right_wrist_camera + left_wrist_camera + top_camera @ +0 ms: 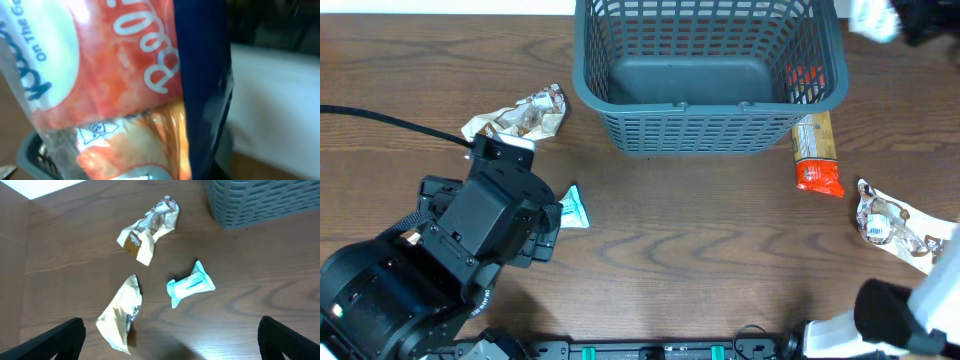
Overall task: Pack container
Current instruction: 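Lift the tissue pack and drop it into the basket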
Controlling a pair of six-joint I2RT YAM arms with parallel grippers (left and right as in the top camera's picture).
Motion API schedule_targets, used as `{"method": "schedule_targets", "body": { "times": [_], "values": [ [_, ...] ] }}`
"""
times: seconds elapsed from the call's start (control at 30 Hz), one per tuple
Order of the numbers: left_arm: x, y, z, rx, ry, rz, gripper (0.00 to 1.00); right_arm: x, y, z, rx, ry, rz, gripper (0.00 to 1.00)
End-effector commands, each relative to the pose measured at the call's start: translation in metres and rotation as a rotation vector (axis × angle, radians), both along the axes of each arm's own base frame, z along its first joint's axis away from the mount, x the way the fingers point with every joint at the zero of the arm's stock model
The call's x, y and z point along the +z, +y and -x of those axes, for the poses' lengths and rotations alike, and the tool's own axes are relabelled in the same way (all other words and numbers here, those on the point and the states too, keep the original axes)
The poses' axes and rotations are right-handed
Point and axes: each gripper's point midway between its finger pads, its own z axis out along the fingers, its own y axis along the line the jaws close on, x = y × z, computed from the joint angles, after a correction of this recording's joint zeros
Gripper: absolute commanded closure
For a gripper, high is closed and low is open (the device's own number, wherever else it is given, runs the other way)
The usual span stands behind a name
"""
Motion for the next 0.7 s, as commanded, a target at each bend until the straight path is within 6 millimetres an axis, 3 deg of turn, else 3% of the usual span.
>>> {"method": "schedule_targets", "body": {
  "times": [0.0, 0.23, 0.4, 0.53, 0.67],
  "values": [
    [-0.012, 0.006, 0.014, -0.014, 0.082, -0.032, 0.01, -0.055, -0.011, -0.035, -0.117, 0.135, 0.076, 0.99],
    [-0.012, 0.006, 0.014, -0.014, 0.081, -0.034, 0.01, -0.124, 0.040, -0.059, 0.055, 0.299, 0.046, 0.99],
    [-0.012, 0.006, 0.014, -0.014, 0.082, -0.033, 0.01, -0.150, 0.063, -0.063, 0.104, 0.369, 0.049, 0.99],
    [-0.012, 0.006, 0.014, -0.014, 0.082, -0.033, 0.01, -0.160, 0.068, -0.062, 0.090, 0.400, 0.081, 0.99],
    [-0.012, 0.006, 0.014, -0.014, 0.082, -0.034, 0.01, -0.184, 0.061, -0.063, 0.025, 0.462, 0.147, 0.99]
  ]
}}
